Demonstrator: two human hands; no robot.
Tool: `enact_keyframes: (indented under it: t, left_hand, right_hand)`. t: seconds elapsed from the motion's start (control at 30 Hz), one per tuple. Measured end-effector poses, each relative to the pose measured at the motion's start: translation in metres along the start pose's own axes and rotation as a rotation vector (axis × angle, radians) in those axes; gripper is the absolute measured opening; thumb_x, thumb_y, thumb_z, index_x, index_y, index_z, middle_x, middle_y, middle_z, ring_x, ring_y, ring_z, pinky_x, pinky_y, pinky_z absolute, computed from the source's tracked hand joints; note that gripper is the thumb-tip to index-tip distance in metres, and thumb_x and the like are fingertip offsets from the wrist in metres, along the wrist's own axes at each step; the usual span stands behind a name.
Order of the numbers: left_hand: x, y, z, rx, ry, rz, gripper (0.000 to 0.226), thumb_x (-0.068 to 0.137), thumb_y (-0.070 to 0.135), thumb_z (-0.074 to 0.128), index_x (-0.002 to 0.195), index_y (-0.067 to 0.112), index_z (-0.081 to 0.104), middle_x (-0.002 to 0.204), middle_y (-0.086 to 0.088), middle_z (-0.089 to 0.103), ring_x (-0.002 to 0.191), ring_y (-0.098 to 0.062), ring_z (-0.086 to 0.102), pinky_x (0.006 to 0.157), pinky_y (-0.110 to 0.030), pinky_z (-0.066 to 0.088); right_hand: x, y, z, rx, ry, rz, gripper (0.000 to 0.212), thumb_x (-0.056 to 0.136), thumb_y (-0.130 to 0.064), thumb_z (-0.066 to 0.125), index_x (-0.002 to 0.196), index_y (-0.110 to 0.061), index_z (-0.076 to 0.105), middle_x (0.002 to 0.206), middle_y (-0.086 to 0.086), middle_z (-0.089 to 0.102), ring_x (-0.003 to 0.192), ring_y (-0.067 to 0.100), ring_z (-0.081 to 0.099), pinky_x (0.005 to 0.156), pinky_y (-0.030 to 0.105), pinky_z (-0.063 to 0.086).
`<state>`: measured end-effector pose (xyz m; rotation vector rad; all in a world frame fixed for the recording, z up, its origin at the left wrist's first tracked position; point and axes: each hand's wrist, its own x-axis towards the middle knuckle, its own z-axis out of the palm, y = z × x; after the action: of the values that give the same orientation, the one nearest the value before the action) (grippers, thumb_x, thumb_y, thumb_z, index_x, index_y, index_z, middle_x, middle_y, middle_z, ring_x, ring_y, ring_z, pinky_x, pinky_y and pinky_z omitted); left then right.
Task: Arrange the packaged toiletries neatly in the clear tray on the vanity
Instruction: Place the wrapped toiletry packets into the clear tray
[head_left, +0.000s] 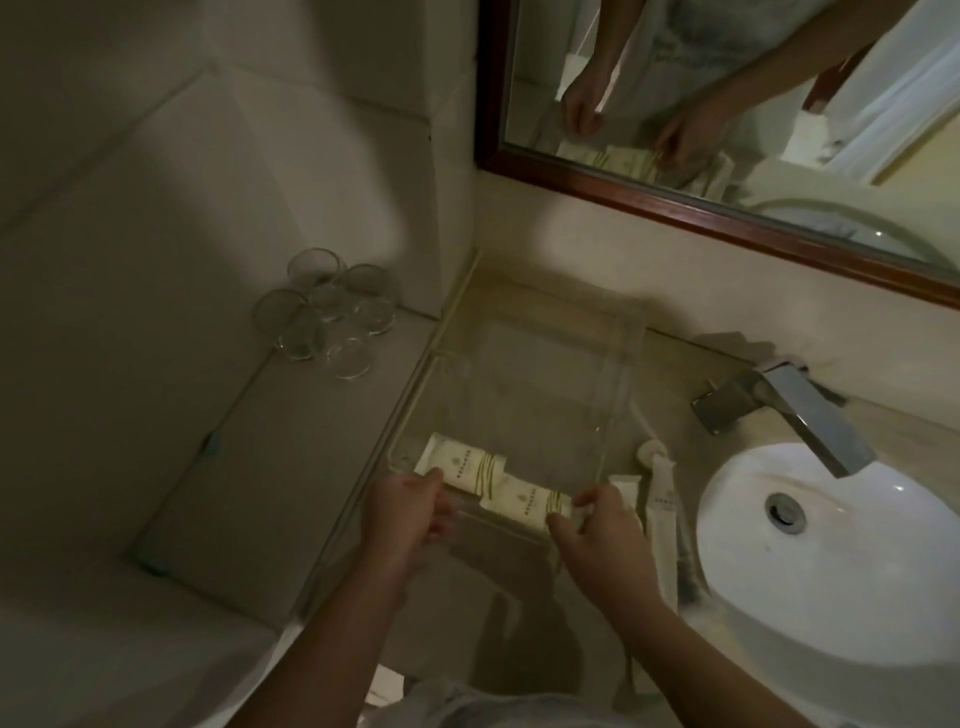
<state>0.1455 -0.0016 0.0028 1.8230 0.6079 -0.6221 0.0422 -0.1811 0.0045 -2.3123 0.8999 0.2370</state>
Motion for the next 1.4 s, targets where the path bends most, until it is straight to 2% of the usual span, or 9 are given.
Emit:
enact_keyframes:
  t: [0.13,0.27,0.37,0.47,0.63,0.7,0.9,1.27,1.4]
  left_hand:
    - [-0.008,0.000,-0.008,0.551,0.186,0.544,0.020,0.091,0.026,0.053,0.074,0.020,0.063,0.066,0.005,0.061,0.058,-0.011,0.055,0.050,-0.027,0.044]
    - [0.005,0.004,0.011,0.899,-0.149,0.921,0.036,0.088,0.026,0.043,0.118,0.022,0.062,0.123,-0.002,0.062,0.115,-0.021,0.054,0.097,-0.037,0.045]
    - [0.018,-0.002,0.018,1.191,-0.315,0.829,0.048,0.096,0.035,0.031,0.143,0.026,0.035,0.155,0.000,0.029,0.144,-0.022,0.021,0.115,-0.041,0.025]
    - [0.024,-0.007,0.012,1.305,-0.321,0.854,0.060,0.091,0.049,0.021,0.145,0.026,0.028,0.156,-0.001,0.027,0.145,-0.022,0.018,0.116,-0.041,0.022]
    - [0.031,-0.005,0.005,1.348,-0.246,0.920,0.076,0.077,0.057,0.011,0.137,0.023,0.043,0.145,-0.006,0.042,0.135,-0.025,0.033,0.109,-0.039,0.028]
    - [0.034,-0.009,0.004,1.345,-0.231,0.902,0.073,0.080,0.058,0.014,0.136,0.023,0.045,0.147,-0.009,0.040,0.137,-0.027,0.031,0.111,-0.042,0.026]
    - [0.030,-0.014,0.002,1.325,-0.257,0.851,0.081,0.077,0.059,0.002,0.147,0.028,0.027,0.161,-0.003,0.011,0.148,-0.023,0.005,0.116,-0.044,0.011]
    - [0.032,-0.015,0.005,1.376,-0.261,0.858,0.081,0.077,0.060,0.002,0.148,0.027,0.023,0.161,-0.003,0.009,0.148,-0.024,0.003,0.115,-0.044,0.015]
    - [0.027,-0.011,0.006,1.333,-0.258,0.857,0.082,0.076,0.059,0.007,0.145,0.023,0.030,0.159,-0.008,0.018,0.147,-0.027,0.011,0.115,-0.044,0.018]
  right_hand:
    - [-0.007,-0.008,-0.011,-0.144,0.015,-0.189,0.032,0.087,-0.044,0.062,0.113,-0.035,0.046,0.093,-0.014,0.059,0.072,-0.001,0.059,0.059,0.016,0.051]
    - [-0.007,-0.029,-0.003,-0.352,-0.123,-0.462,0.048,0.093,-0.039,0.047,0.141,-0.031,0.040,0.142,-0.002,0.047,0.127,0.017,0.044,0.105,0.034,0.038]
    - [-0.009,-0.031,0.015,-0.480,-0.337,-0.463,0.062,0.097,-0.046,0.033,0.153,-0.026,0.016,0.163,0.005,0.014,0.150,0.028,0.009,0.120,0.046,0.019]
    - [-0.004,-0.021,0.023,-0.555,-0.389,-0.425,0.065,0.097,-0.051,0.024,0.154,-0.024,0.009,0.164,0.008,0.004,0.150,0.030,-0.001,0.120,0.047,0.013]
    - [0.004,-0.023,0.027,-0.560,-0.378,-0.408,0.087,0.077,-0.062,-0.002,0.154,-0.024,0.013,0.164,0.008,0.003,0.150,0.031,-0.002,0.120,0.046,0.013]
    - [0.005,-0.025,0.029,-0.554,-0.379,-0.407,0.075,0.088,-0.058,0.008,0.154,-0.023,0.013,0.164,0.008,0.001,0.150,0.032,-0.003,0.119,0.047,0.013]
    - [0.011,-0.023,0.030,-0.542,-0.377,-0.444,0.079,0.079,-0.058,0.007,0.151,-0.027,0.020,0.164,0.006,0.006,0.149,0.033,0.004,0.117,0.050,0.022]
    - [0.019,-0.018,0.027,-0.508,-0.412,-0.460,0.095,0.064,-0.057,-0.001,0.150,-0.027,0.027,0.162,0.008,0.012,0.147,0.033,0.010,0.116,0.052,0.022]
    - [0.013,-0.014,0.012,-0.334,-0.362,-0.446,0.071,0.082,-0.050,0.020,0.145,-0.023,0.038,0.158,0.011,0.025,0.144,0.031,0.020,0.118,0.045,0.021]
